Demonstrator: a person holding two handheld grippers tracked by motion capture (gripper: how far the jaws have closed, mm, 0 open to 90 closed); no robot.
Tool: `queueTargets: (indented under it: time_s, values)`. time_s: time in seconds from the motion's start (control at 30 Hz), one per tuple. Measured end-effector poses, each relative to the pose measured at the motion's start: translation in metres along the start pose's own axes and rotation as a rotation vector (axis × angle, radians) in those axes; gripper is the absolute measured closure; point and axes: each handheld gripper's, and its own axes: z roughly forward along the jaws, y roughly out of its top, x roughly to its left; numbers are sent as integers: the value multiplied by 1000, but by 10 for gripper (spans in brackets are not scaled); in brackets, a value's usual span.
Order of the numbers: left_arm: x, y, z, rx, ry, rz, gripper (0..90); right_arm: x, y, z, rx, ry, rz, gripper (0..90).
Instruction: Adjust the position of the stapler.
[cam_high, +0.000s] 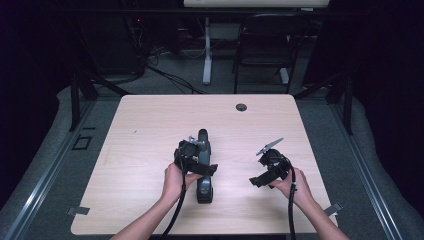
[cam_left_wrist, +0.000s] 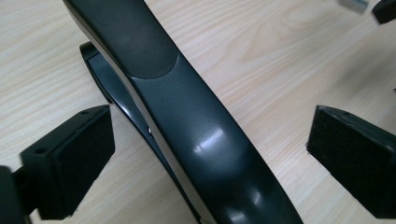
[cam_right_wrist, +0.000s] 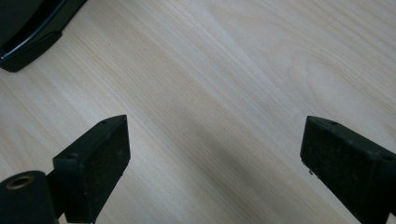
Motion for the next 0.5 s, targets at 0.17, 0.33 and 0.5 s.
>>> queueTargets:
  time_s: [0.17,0.33,0.5]
  values:
    - [0,1,6,8,22,5,111,-1,0,1,18,-8,-10,84]
    - [3,0,12,16,53,20,254,0,0,1,-1,-11,-7,90]
    - [5,-1,14,17,34,5,268,-1,0,1,11,-4,-6,92]
